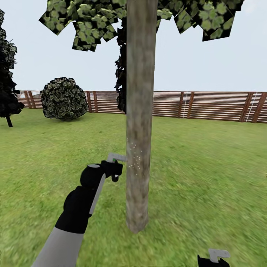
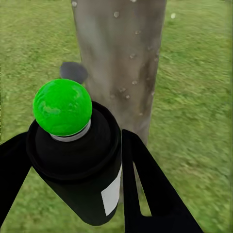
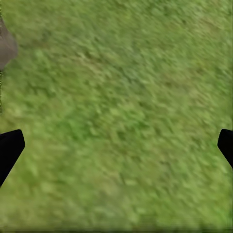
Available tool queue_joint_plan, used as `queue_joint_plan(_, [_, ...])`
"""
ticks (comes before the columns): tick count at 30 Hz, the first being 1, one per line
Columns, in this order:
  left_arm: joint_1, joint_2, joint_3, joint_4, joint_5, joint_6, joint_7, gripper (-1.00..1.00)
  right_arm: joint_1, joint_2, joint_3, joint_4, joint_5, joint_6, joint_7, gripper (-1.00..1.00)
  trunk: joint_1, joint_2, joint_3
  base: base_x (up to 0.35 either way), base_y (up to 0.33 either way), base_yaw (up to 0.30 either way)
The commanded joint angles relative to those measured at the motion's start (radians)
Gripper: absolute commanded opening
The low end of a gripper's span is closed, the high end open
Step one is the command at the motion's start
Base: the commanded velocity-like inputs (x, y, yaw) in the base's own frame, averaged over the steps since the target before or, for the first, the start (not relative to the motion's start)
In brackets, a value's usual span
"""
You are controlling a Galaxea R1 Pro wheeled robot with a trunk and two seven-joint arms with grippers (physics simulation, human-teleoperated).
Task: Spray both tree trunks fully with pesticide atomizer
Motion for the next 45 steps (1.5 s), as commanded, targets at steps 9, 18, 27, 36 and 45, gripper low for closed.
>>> queue_joint_plan(9, [-0.002, 0.000, -0.006, -0.021, -0.011, 0.008, -0.010, -1.00, 0.001, 0.003, 0.009, 0.004, -0.009, -0.007, 0.002, 1.00, 0.000, -0.002, -0.002, -0.112, 0.009, 0.000])
queue_joint_plan(18, [-0.219, 0.000, -0.002, 0.152, 0.013, 0.033, -0.007, -1.00, 0.017, 0.003, 0.009, 0.004, -0.010, -0.007, 0.002, 1.00, 0.000, -0.002, -0.002, -0.004, 0.000, 0.000])
queue_joint_plan(27, [-0.521, 0.000, 0.049, 0.347, 0.228, 0.035, -0.008, -1.00, 0.020, 0.003, 0.009, 0.004, -0.010, -0.007, 0.002, 1.00, 0.000, -0.002, -0.002, 0.000, 0.000, 0.000])
queue_joint_plan(36, [-0.606, 0.000, 0.052, 0.270, 0.240, 0.038, -0.011, -1.00, 0.020, 0.003, 0.009, 0.004, -0.010, -0.007, 0.002, 1.00, 0.000, -0.002, -0.002, -0.046, 0.012, 0.000])
queue_joint_plan(45, [-0.838, 0.000, 0.054, 0.488, 0.409, 0.039, -0.011, -1.00, 0.021, 0.002, 0.009, 0.004, -0.010, -0.007, 0.002, 1.00, 0.000, -0.002, -0.002, -0.006, 0.001, 0.000])
